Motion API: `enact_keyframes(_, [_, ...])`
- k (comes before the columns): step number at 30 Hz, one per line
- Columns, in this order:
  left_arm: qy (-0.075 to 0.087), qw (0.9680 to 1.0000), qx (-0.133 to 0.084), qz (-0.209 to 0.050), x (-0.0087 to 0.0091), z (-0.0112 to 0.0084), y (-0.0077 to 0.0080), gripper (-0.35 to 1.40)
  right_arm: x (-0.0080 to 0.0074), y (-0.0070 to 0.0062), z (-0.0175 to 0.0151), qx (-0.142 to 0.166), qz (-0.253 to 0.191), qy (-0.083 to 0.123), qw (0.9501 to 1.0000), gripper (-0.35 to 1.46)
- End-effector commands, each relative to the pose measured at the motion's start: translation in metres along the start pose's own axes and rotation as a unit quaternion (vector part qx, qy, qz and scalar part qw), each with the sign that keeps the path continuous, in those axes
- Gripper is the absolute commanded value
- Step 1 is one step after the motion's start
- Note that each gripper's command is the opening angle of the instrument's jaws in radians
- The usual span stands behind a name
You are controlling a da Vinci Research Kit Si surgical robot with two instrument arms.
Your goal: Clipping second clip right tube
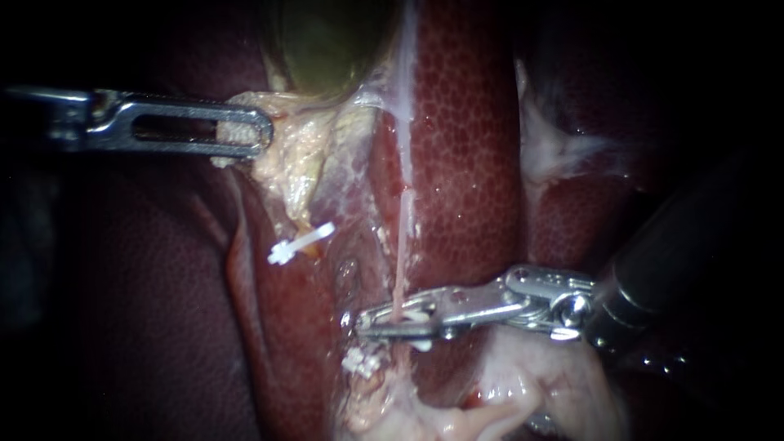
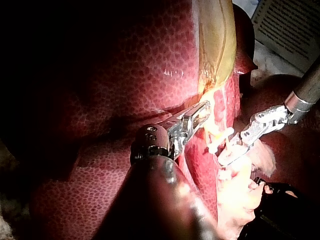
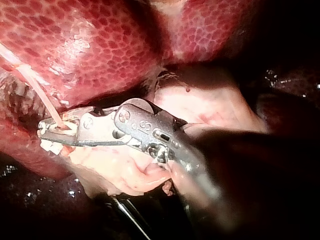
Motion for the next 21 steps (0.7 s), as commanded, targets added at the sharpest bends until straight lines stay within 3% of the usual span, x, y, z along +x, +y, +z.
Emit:
enact_keyframes(1, [0.000,1.0000,0.000,0.000,0.0000,0.0000,0.0000,-0.35,0.0000,0.0000,0.0000,0.003,0.001,-0.001,1.0000,-0.35])
enact_keyframes(21, [0.000,1.0000,0.000,0.000,0.0000,-0.0001,0.0000,-0.35,-0.0001,0.0000,0.0000,0.003,0.012,-0.001,0.9999,-0.35])
